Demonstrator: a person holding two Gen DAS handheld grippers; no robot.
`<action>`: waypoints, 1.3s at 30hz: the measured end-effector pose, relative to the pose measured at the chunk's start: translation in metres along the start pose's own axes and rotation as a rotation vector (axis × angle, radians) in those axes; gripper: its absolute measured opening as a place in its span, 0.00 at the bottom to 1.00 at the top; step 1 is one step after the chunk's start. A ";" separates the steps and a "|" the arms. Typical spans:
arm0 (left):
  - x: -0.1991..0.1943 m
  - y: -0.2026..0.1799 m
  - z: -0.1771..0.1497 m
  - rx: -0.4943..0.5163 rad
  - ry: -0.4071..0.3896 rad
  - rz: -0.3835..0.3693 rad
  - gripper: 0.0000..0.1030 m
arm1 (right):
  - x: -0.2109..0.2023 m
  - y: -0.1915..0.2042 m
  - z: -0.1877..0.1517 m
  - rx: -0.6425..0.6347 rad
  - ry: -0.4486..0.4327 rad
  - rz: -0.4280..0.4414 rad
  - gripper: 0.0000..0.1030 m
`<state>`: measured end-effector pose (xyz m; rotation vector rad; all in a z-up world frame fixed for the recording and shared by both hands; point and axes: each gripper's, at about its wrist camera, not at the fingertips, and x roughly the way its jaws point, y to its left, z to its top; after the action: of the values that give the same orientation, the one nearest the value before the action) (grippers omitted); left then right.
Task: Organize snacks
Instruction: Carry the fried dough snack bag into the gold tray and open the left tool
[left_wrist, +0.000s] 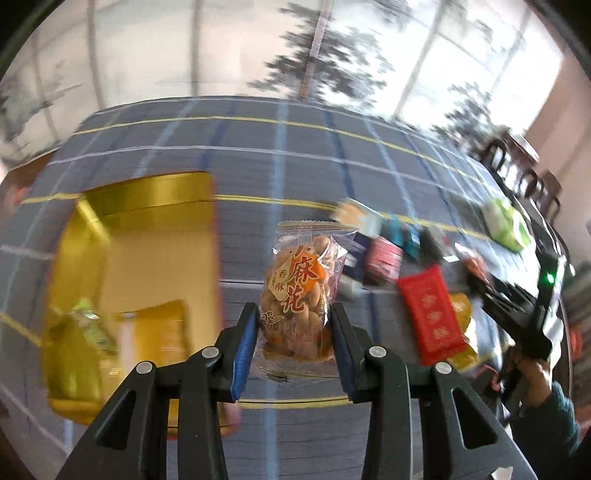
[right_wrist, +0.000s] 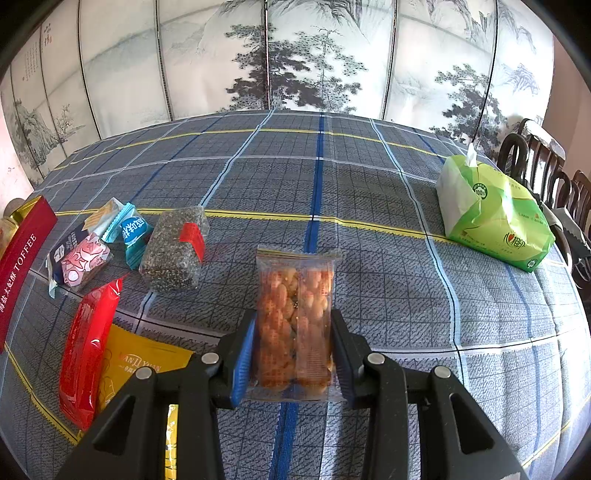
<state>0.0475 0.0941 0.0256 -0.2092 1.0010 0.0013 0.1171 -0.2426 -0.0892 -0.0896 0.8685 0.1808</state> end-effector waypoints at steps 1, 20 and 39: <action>-0.002 0.011 0.000 -0.019 -0.007 0.022 0.34 | 0.000 0.000 0.000 0.000 0.000 0.000 0.38; -0.016 0.123 -0.029 -0.264 0.014 0.252 0.34 | 0.000 0.000 0.000 0.000 0.000 0.000 0.38; 0.006 0.132 -0.036 -0.235 0.052 0.305 0.34 | 0.000 0.001 0.000 -0.001 0.000 -0.001 0.38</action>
<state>0.0074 0.2169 -0.0214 -0.2702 1.0765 0.3943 0.1167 -0.2414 -0.0895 -0.0912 0.8681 0.1800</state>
